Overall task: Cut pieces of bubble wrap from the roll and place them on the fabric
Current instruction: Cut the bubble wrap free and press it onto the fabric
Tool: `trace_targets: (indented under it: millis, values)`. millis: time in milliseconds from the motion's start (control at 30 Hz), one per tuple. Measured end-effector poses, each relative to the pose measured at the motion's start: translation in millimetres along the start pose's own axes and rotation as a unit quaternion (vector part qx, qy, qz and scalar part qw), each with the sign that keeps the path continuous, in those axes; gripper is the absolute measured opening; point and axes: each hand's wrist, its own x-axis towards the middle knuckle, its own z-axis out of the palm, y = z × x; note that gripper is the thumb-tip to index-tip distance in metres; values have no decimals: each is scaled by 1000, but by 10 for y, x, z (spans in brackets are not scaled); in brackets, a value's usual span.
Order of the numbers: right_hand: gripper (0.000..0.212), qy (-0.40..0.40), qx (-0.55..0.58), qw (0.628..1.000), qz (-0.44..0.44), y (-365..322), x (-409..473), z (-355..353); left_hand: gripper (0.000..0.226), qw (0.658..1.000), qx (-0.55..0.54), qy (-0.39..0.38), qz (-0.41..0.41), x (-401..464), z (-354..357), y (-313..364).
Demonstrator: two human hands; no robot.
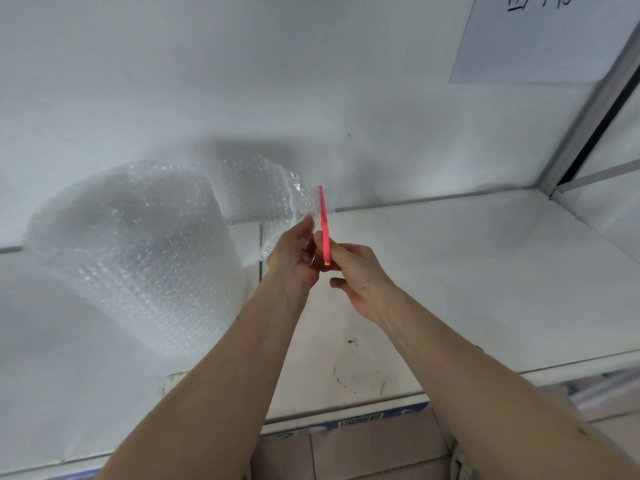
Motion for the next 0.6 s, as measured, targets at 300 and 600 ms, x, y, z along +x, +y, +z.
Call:
trace_targets:
  millis: [300,600]
  values:
    - [56,3,-1,1000,4,46,-17,5,66,998,-47,-46,-12,-64,74,45]
    - [45,9,-5,1000,1,4,-24,30,35,1000,-22,19,9,-107,59,17]
